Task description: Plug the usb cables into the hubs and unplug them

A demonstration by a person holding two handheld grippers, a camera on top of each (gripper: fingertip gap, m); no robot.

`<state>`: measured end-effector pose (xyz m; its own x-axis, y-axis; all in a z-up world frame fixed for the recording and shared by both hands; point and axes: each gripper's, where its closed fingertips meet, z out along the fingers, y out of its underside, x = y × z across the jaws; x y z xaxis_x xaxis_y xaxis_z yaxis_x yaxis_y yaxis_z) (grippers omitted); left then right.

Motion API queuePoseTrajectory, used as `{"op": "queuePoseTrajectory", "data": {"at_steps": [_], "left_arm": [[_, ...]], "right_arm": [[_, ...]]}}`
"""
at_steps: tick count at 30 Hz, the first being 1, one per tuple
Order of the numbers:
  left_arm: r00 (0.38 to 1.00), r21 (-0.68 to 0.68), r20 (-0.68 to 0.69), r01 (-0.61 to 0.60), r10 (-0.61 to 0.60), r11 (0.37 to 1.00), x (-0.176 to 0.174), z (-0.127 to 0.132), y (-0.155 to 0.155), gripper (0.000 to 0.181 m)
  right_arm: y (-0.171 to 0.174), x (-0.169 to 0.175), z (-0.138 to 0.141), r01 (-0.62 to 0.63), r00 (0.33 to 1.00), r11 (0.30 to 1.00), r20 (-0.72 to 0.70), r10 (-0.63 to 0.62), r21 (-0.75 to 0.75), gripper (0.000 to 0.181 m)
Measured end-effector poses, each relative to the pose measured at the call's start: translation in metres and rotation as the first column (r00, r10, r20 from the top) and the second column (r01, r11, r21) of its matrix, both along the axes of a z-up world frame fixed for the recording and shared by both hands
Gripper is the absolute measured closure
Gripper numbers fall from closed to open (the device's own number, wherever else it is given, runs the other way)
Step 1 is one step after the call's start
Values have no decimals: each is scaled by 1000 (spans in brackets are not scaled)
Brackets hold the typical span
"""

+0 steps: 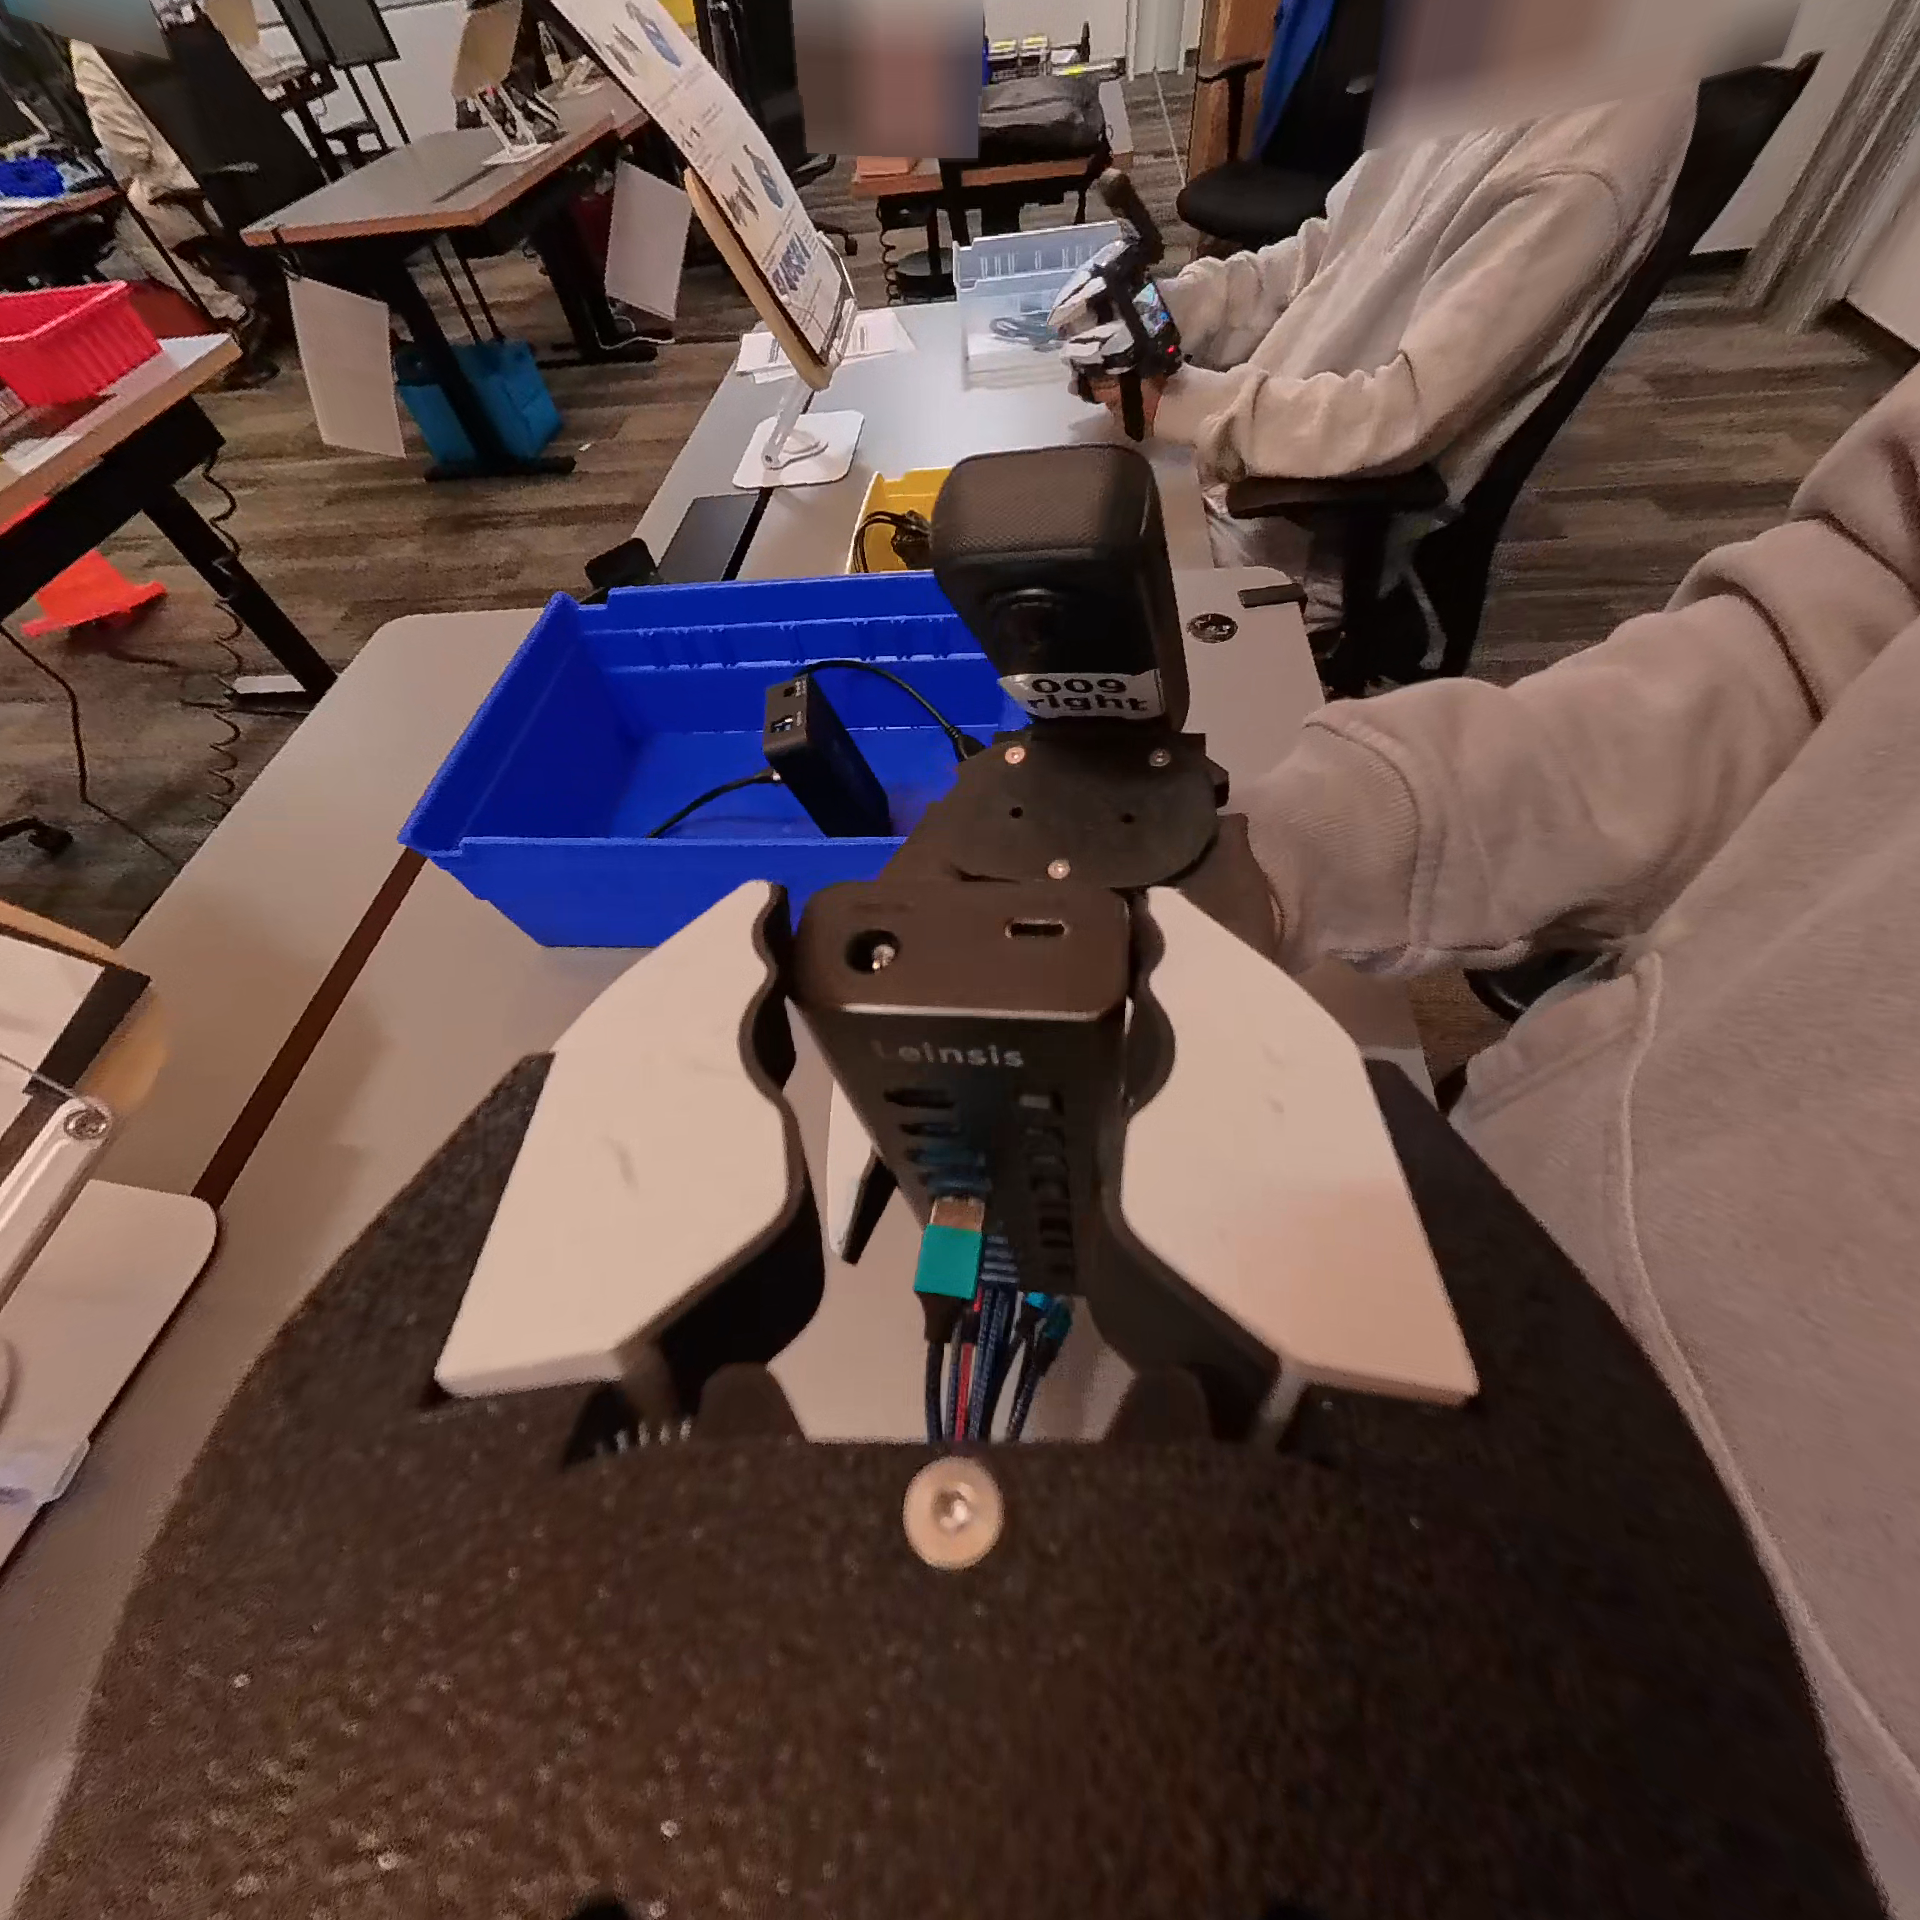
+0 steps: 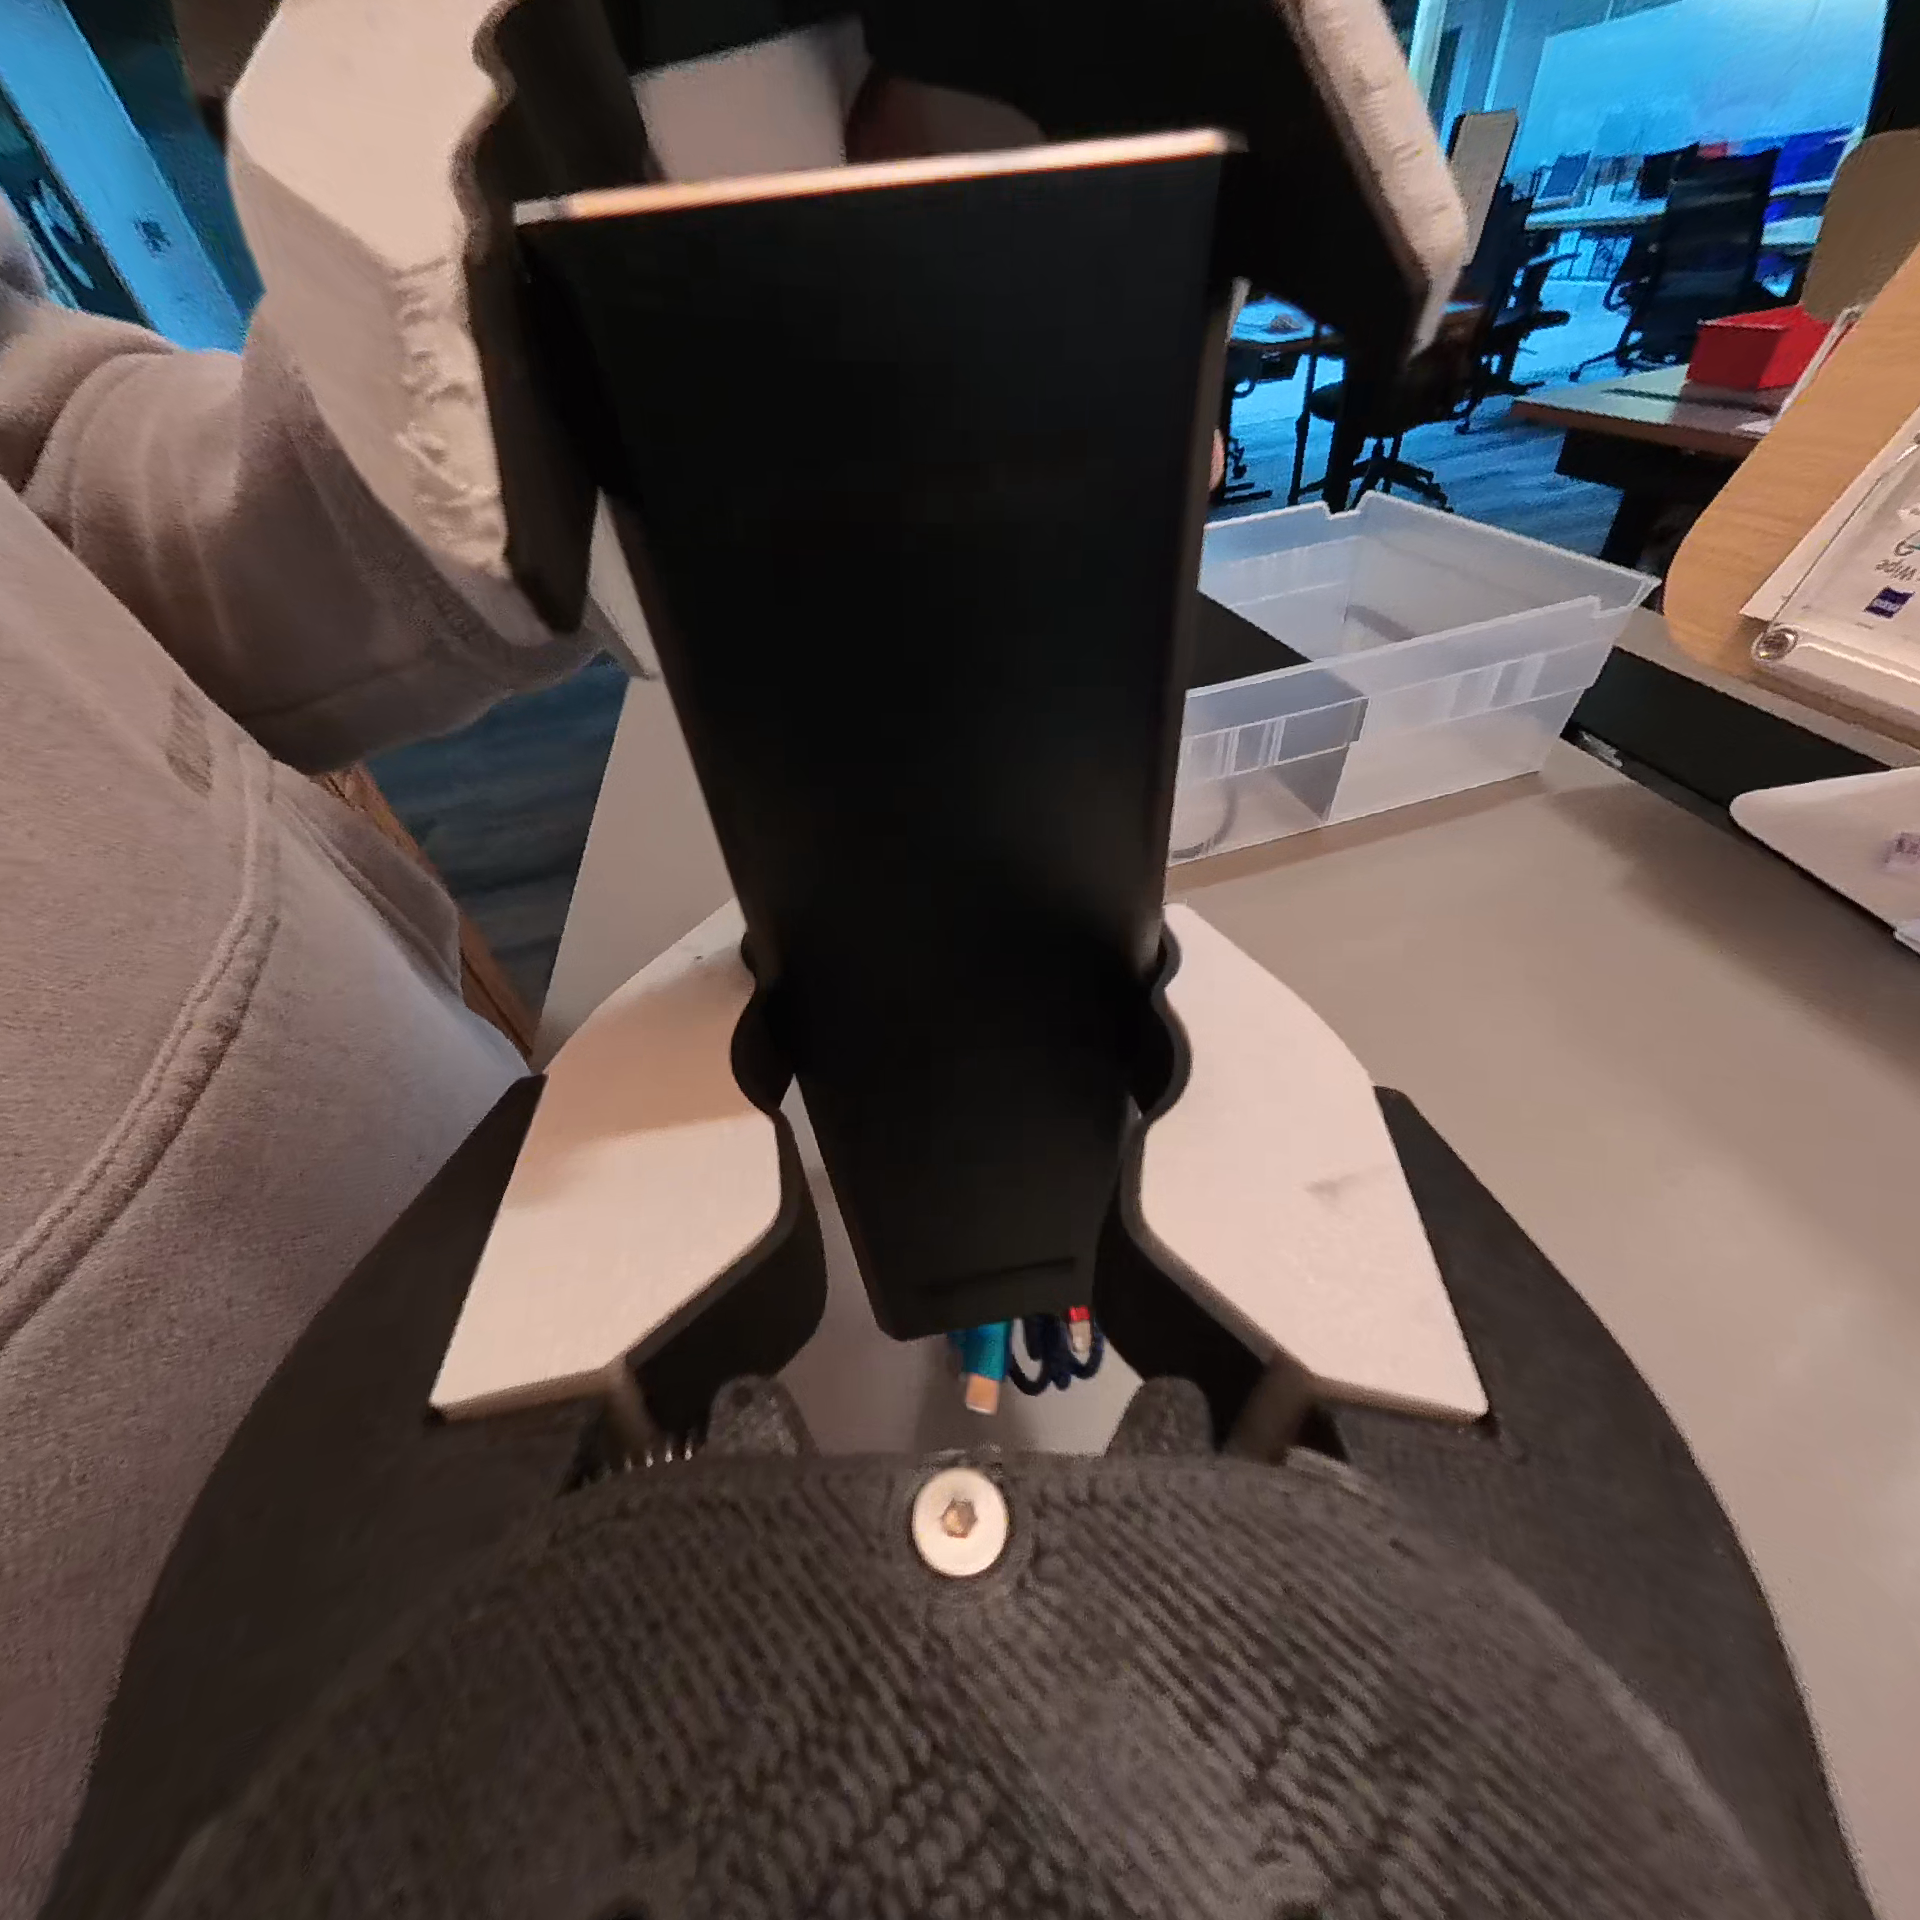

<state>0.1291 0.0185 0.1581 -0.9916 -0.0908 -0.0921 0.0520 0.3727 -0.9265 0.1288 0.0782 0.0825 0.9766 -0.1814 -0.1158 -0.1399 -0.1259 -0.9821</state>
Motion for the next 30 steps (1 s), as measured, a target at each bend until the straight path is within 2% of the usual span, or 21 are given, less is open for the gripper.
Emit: {"op": "queuePoseTrajectory", "data": {"at_steps": [3,6,9,11,13,14,17,20,22,27,30], "left_arm": [[1000,-15,-23,4,-4,1000,-2,0,2,118],[998,-61,-55,-23,20,998,0,6,11,103],[993,-127,-103,-68,55,990,7,9,32,117],[987,-64,-143,-84,74,994,12,-11,48,136],[978,42,-191,-83,90,996,12,-38,59,139],[976,77,-197,-75,89,994,10,-48,61,146],[982,92,-170,-69,84,993,8,-62,61,166],[979,86,-186,-64,79,994,6,-67,59,167],[983,51,-171,-55,63,997,4,-64,56,178],[993,91,-99,-50,59,995,3,-69,57,179],[995,66,-72,-60,64,996,3,-65,56,179]], "right_arm": [[1,0,2,3,1000,1000,10,-3,19,115],[0,0,7,0,1000,999,2,0,54,115],[-6,2,12,12,1000,996,-16,-11,86,115],[-10,4,11,22,1000,997,-4,-21,72,115],[-11,4,12,22,1000,998,1,-22,65,115],[-11,2,12,11,1000,998,-5,-11,67,115],[-9,3,14,7,1000,997,-12,-6,82,115],[-7,1,15,-9,1000,996,-21,11,87,115],[-5,0,15,-9,1000,996,-23,11,88,115],[-4,-2,12,-23,998,997,-51,27,79,116],[-5,-3,14,-29,998,995,-61,34,95,115]]}}
